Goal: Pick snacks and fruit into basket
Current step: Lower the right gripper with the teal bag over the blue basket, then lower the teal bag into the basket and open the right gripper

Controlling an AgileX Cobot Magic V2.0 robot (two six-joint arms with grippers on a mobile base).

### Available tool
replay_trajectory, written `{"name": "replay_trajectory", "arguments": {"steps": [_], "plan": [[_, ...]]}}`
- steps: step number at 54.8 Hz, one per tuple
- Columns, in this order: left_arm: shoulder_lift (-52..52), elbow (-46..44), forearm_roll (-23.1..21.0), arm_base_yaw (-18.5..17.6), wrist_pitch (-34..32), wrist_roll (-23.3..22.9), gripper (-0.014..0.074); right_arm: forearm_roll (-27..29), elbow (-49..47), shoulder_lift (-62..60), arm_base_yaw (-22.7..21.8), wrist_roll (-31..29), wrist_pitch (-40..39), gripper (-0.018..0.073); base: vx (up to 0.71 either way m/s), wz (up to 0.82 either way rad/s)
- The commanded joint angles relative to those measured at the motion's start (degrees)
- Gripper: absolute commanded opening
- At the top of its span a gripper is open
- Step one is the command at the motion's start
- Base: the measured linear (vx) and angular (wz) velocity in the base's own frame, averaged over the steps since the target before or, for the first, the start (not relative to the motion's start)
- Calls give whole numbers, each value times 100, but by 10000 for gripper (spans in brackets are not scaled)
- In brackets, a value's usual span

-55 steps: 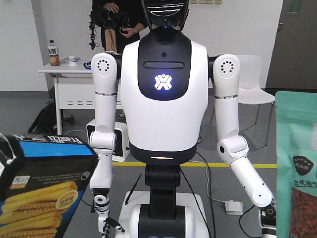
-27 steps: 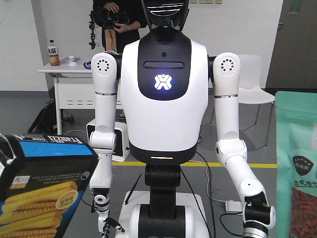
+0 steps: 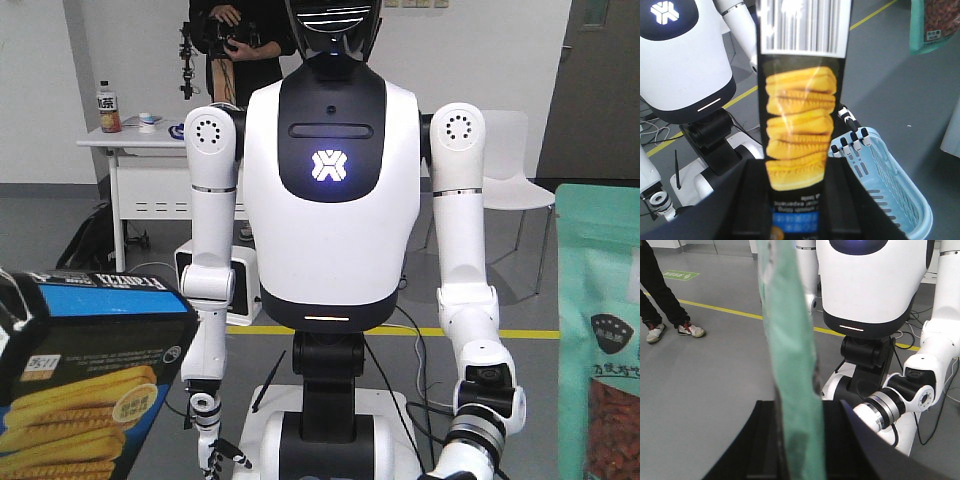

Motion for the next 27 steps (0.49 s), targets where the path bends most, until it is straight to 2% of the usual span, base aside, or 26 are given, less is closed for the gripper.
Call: {"name": "replay_trajectory", "arguments": {"steps": [1, 18, 27], "plan": [[27, -209, 33, 16, -556, -11, -10, 138, -193, 29, 5, -65, -504, -7, 0, 0], [27, -209, 27, 16, -556, -11, -10, 148, -193, 29, 5, -60, -631, -7, 0, 0], [27, -209, -19, 16, -556, -16, -10, 465, -193, 29, 5, -1, -631, -7, 0, 0]]}}
